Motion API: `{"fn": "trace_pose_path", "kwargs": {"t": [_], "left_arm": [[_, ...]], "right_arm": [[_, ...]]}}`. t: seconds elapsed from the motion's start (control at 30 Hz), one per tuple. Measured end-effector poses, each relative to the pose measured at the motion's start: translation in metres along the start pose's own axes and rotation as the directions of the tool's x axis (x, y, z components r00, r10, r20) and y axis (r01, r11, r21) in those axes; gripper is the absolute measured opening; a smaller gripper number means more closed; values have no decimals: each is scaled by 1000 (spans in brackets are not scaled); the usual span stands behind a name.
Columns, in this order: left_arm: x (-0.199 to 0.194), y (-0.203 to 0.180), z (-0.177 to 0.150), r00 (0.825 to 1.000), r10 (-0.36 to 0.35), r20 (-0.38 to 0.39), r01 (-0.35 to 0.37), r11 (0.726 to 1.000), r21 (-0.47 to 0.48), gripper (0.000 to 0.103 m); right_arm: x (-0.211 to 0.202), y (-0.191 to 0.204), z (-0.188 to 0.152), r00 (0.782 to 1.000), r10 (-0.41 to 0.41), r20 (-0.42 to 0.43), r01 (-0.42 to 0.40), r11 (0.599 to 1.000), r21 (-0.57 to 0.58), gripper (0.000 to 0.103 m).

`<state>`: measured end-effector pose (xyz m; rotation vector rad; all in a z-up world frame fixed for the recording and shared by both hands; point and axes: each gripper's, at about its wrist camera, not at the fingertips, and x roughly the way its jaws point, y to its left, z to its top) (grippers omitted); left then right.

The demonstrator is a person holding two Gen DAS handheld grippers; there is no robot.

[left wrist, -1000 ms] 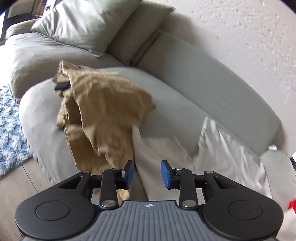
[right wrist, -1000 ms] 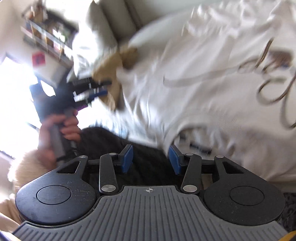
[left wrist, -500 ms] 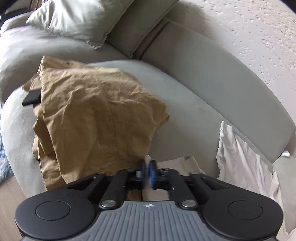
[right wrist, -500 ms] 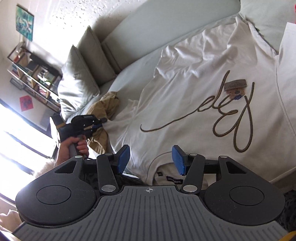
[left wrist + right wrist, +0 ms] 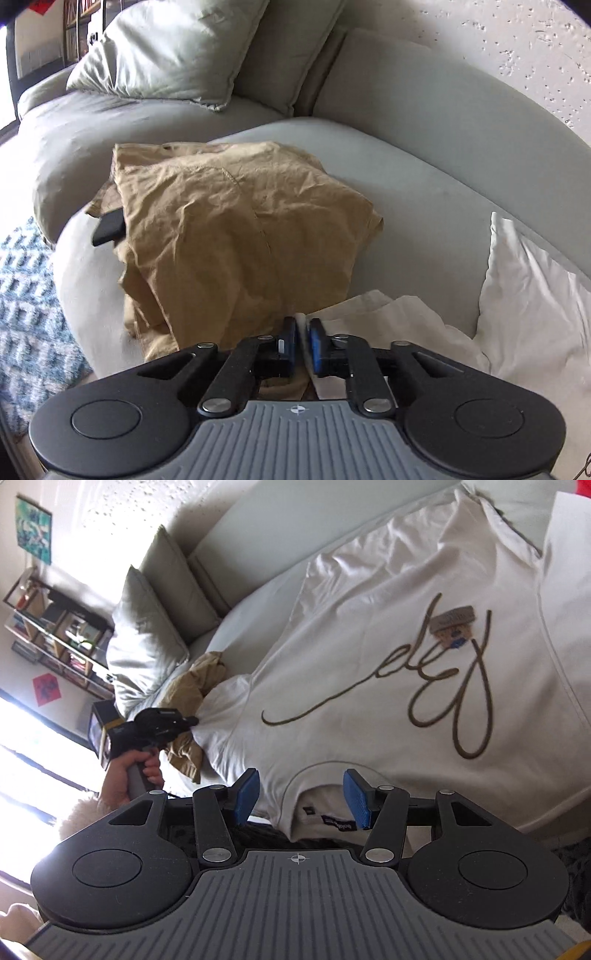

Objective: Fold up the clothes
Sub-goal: 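Release the sweatshirt with both grippers and spread it flat, front up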

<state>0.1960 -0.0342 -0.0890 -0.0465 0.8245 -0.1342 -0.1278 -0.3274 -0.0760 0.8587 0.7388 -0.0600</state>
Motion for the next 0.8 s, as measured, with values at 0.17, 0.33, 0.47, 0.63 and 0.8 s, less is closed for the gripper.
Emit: {"fn": "trace_pose_path", "kwargs": {"t": [0.17,0.33,0.47,0.63,0.8], "left_arm": [[-65,-17,-28,997,19,69,-24,997,71,39],[-98,-53,-78,966,-249,-66,257,942,214,34],[-96,-86,-122,933,-326,-152,356,894,271,31],[-106,-99,-143,933,-317,-170,353,897,267,30],[-117,-86,-146,935,-312,-167,345,910,230,30]], "right_arm": [[-28,-25,-1,994,-88,61,84,994,75,67],[-45,-66,-14,968,-248,30,238,952,191,67],[-49,-95,-26,952,-304,34,280,911,302,64],[-54,-116,-30,914,-390,107,331,874,357,66],[-48,-130,-27,890,-423,168,346,869,355,65]]}}
